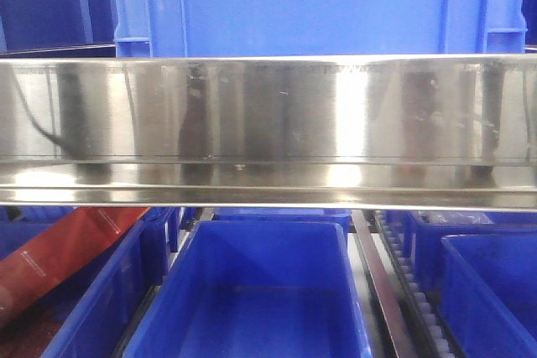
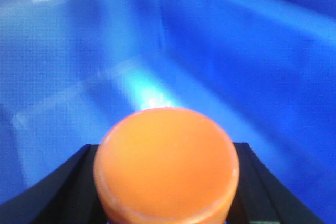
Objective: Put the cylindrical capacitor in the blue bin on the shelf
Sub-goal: 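Lower the orange cylinder into the blue bin and open the left gripper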
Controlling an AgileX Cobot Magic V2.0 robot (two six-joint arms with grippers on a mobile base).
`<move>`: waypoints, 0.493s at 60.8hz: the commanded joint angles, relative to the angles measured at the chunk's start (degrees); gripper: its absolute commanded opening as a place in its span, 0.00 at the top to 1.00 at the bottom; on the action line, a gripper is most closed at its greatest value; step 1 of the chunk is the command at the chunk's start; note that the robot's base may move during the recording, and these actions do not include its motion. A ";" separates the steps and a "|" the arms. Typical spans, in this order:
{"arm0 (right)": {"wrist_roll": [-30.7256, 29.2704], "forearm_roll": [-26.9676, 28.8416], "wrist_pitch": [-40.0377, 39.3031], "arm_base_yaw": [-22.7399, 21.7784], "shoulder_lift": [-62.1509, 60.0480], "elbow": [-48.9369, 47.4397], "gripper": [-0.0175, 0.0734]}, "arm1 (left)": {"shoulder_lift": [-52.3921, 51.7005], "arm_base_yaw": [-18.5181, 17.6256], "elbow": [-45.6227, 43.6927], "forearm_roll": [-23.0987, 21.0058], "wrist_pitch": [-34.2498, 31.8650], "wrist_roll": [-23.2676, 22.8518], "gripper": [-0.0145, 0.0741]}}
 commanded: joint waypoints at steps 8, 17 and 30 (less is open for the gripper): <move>-0.22 0.31 -0.96 0.06 -0.04 -0.16 0.98 | 1.27 -0.30 -0.96 -0.35 -1.69 0.08 0.46; -0.22 0.31 -0.84 0.06 -0.04 -0.16 0.98 | 1.00 -0.30 -0.96 -0.35 -1.33 0.08 0.14; -0.22 0.31 -0.84 0.06 -0.04 -0.16 0.98 | -2.55 -0.30 -0.96 -0.48 1.75 0.08 0.16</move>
